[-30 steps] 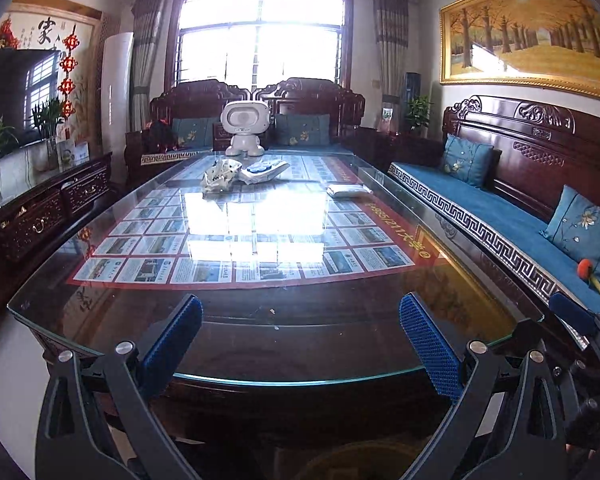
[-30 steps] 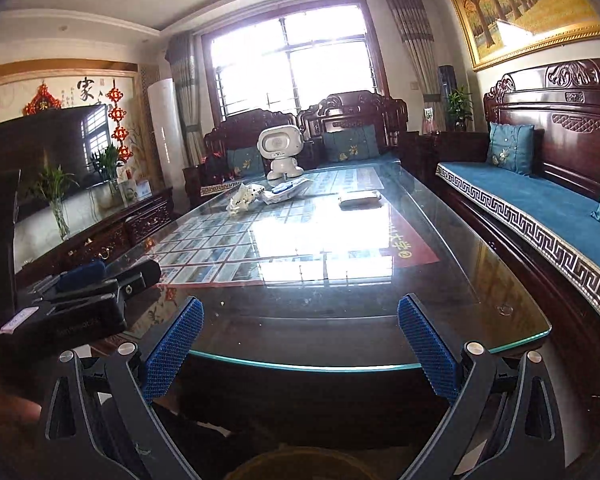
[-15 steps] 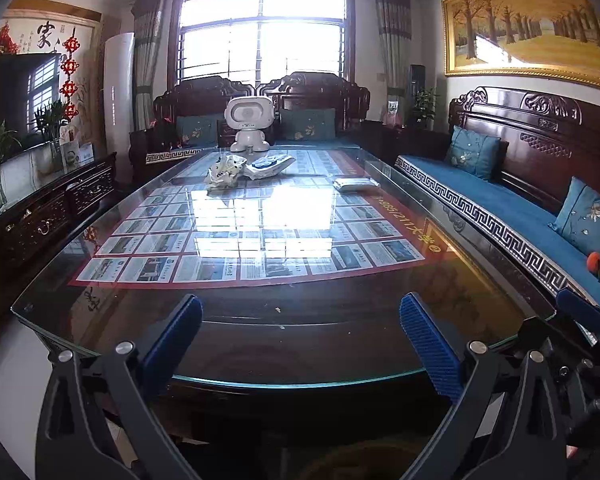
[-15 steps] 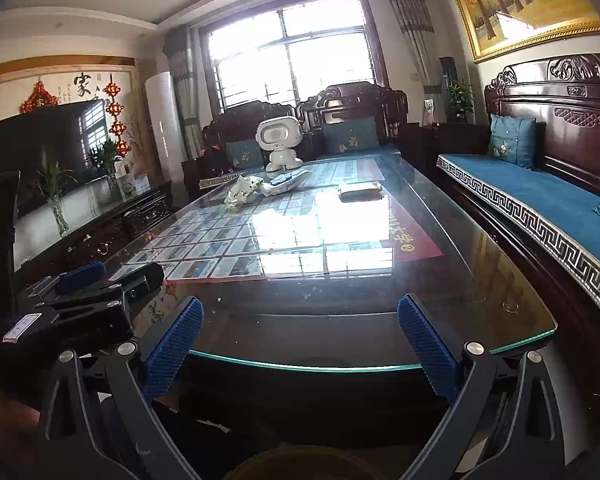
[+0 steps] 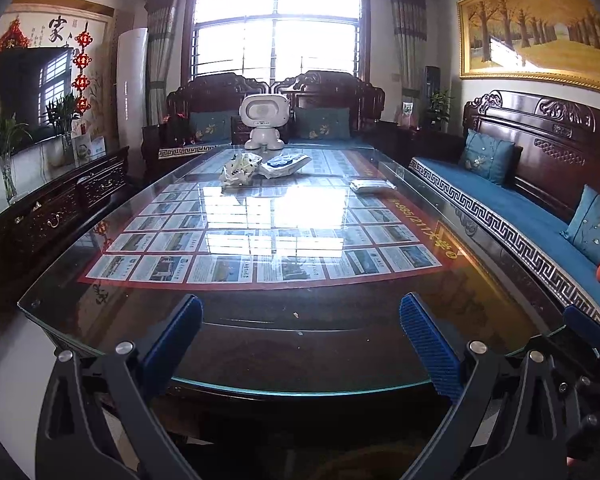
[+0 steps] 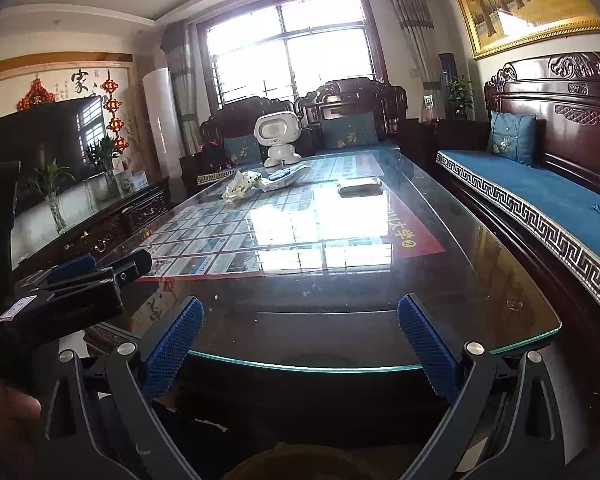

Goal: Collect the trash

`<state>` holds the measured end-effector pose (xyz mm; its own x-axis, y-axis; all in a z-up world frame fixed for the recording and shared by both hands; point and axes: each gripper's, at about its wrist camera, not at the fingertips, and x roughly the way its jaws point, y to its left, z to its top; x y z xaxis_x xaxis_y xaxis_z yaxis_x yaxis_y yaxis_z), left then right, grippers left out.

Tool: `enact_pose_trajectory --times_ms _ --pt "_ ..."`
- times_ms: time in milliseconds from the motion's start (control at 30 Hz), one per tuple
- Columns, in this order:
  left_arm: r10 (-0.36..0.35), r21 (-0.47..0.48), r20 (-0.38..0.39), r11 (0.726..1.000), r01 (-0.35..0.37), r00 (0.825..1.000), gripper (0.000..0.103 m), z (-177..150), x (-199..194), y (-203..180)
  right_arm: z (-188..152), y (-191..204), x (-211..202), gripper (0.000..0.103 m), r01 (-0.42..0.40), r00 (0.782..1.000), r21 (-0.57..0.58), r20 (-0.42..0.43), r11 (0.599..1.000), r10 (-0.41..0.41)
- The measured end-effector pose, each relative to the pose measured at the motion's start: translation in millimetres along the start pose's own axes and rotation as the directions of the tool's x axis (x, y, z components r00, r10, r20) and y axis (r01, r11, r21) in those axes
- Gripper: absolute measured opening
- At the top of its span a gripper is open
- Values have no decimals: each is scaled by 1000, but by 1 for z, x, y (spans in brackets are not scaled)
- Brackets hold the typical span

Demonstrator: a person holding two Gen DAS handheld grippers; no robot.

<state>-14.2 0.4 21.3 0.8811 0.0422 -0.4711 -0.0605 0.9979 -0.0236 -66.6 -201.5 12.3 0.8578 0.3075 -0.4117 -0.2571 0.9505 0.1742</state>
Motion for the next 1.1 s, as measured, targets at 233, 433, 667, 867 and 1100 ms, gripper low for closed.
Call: enact_pose_trajectory --times_ms 233,433,667,867,1100 --pt "35 -2 -7 999 -35 999 99 2 6 0 0 3 4 95 -9 1000 -8 -9 1000 9" --pt "43 10 2 999 -43 999 99 7 9 -5 3 1 9 95 -14 1000 -12 -10 1000 14" --pt "62 25 10 998 -62 998 99 15 17 -11 4 -7 20 95 -18 999 8 -34 1000 18" --pt "67 30 -14 997 -67 998 99 14 30 -11 6 -10 27 95 -5 999 9 -45 1000 6" --pt "66 29 -28 997 -65 997 99 14 42 -9 6 -13 38 95 -3 998 10 -65 1000 4"
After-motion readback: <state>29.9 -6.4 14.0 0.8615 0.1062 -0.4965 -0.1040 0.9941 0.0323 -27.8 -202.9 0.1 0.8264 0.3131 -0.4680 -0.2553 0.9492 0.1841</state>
